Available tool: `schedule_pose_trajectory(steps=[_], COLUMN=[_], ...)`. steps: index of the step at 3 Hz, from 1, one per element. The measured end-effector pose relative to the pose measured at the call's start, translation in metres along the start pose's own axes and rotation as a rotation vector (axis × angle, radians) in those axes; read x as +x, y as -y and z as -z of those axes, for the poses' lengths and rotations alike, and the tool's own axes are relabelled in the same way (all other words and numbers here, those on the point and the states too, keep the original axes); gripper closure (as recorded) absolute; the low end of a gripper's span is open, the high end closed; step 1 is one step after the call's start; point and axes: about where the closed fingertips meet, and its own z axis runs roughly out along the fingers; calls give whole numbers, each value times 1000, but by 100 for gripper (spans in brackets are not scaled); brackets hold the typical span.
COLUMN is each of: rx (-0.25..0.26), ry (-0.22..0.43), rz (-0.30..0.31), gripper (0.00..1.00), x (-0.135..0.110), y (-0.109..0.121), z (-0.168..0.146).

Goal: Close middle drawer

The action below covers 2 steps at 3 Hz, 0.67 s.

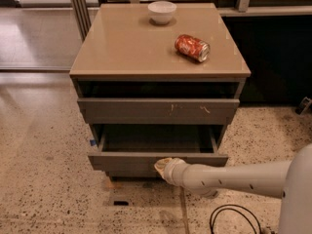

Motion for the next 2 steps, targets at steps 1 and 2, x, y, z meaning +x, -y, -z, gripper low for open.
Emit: schedule_pose_trajectory(steps=[1, 2], rx=[36, 36], ry=[23, 23], rz=[-19, -19], gripper=[100, 100], x=[-15, -15], y=[31, 31], z=[-7, -7])
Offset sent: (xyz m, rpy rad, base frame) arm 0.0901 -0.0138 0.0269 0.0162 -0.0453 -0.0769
